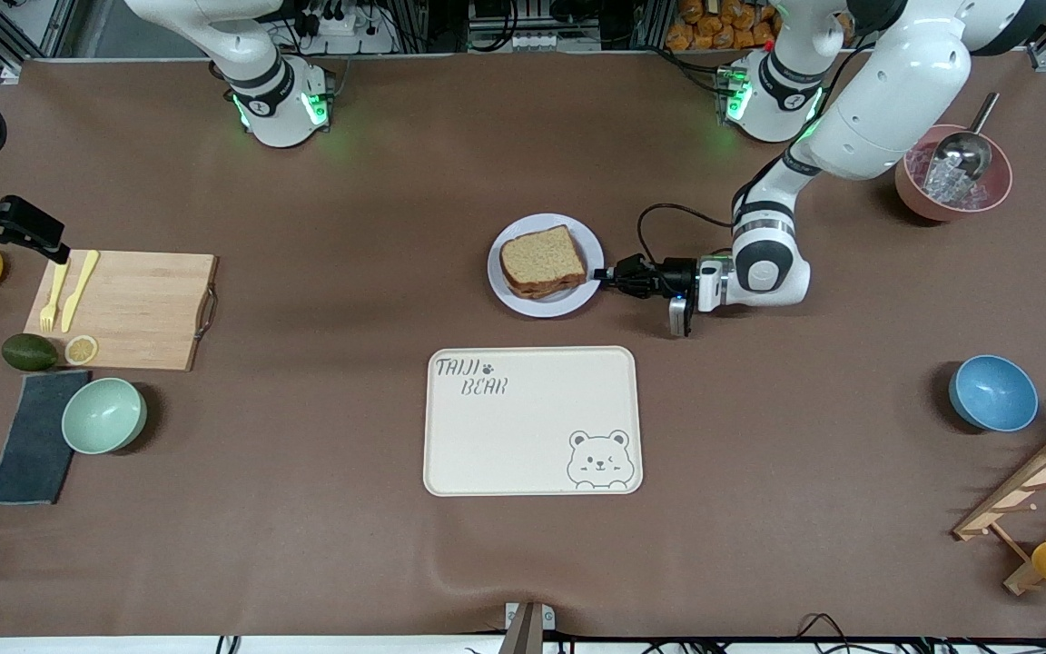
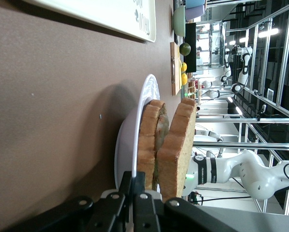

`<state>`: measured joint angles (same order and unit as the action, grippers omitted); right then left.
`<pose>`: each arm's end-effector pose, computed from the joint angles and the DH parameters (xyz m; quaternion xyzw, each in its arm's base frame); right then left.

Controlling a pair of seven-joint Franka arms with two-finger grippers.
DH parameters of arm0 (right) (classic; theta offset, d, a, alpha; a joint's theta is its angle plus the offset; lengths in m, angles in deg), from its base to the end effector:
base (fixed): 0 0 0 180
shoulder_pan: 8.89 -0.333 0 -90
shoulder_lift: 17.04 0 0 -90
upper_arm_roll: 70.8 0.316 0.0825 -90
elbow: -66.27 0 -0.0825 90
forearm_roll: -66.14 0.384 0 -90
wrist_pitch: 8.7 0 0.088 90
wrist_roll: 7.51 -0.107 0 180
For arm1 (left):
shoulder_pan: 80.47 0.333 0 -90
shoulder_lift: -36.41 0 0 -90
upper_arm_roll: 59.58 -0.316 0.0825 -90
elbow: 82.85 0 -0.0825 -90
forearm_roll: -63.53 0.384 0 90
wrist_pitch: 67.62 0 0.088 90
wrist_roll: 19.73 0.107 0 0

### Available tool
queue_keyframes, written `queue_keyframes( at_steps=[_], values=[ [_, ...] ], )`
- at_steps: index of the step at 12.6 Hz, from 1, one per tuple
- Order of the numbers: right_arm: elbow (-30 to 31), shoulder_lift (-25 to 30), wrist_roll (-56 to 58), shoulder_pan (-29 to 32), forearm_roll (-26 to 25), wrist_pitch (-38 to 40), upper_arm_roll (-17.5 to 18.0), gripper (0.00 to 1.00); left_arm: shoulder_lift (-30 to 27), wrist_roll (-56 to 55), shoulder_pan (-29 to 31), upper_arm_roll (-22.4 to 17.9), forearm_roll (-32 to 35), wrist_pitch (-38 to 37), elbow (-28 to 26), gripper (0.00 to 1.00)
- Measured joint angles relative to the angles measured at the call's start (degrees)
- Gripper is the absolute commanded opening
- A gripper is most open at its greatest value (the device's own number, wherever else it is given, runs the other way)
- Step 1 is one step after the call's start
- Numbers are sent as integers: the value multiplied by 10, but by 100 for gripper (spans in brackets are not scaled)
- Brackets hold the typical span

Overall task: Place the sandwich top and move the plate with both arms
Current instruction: 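Close the left gripper on the white plate rim, then slide the white plate with the left gripper onto the bear tray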

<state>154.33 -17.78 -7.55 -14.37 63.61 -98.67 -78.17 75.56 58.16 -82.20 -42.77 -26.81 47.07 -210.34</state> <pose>0.5585 -0.0227 0.6334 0.9995 -0.0171 0.0099 0.0231 0.4237 -0.2259 0.0757 0.7807 -0.0749 -0.0316 0.6196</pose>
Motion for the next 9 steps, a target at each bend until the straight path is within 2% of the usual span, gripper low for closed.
queue_keyframes(
  at_steps=[9],
  values=[
    [0,0,0,0,0,0,0,100,17,15,-2,8,-64,7,24,0]
  ],
)
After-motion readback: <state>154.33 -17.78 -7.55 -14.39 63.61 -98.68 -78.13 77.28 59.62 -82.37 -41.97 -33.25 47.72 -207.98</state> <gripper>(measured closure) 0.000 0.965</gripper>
